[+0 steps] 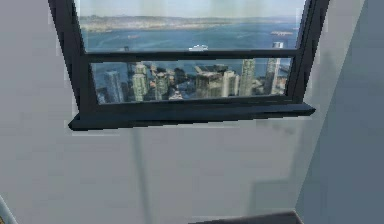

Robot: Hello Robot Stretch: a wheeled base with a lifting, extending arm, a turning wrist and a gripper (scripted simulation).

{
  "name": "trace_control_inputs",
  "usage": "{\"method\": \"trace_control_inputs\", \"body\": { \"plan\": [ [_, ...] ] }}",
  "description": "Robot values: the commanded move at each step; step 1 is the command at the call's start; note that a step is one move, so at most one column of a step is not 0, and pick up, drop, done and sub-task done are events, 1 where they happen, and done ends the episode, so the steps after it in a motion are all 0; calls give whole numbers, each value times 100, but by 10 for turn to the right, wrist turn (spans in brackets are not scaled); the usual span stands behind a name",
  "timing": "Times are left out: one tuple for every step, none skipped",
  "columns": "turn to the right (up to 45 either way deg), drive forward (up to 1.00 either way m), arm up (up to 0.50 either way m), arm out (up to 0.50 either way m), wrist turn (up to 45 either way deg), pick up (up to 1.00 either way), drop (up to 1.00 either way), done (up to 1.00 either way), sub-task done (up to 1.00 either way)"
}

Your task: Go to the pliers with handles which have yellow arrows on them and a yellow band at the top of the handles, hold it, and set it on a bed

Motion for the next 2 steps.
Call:
{"method": "trace_control_inputs", "body": {
  "plan": [
    [0,0,0,0,450,0,0,0,0],
    [0,0,0,0,120,0,0,0,0]
  ]
}}
